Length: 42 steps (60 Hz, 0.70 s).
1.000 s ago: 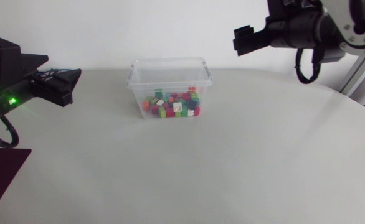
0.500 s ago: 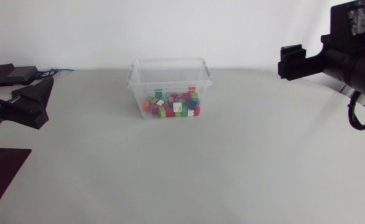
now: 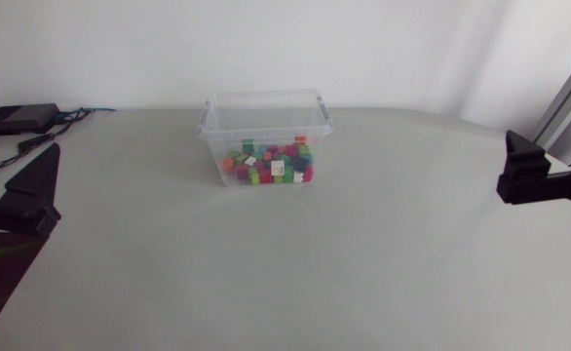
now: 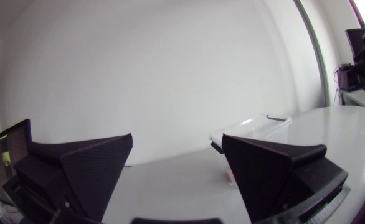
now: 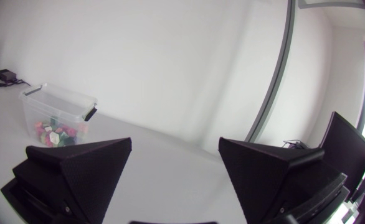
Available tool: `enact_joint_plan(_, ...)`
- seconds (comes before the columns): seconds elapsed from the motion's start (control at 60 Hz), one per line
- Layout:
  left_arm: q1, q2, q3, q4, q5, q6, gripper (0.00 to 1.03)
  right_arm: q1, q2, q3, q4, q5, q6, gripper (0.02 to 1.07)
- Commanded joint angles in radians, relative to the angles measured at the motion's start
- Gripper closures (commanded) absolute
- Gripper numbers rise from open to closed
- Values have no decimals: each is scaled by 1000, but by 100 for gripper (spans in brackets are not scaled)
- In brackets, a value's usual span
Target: Place the duplo bricks in the container
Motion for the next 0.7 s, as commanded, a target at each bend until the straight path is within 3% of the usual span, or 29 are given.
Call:
enact_joint_plan(0.0, 4, -35, -44, 13, -9, -46, 4, -19, -55, -56, 16, -8, -10, 7)
enact_joint_plan(0.683, -77, -241, -277, -95, -121, -211, 4, -180, -397, -429, 53, -296, 234, 7)
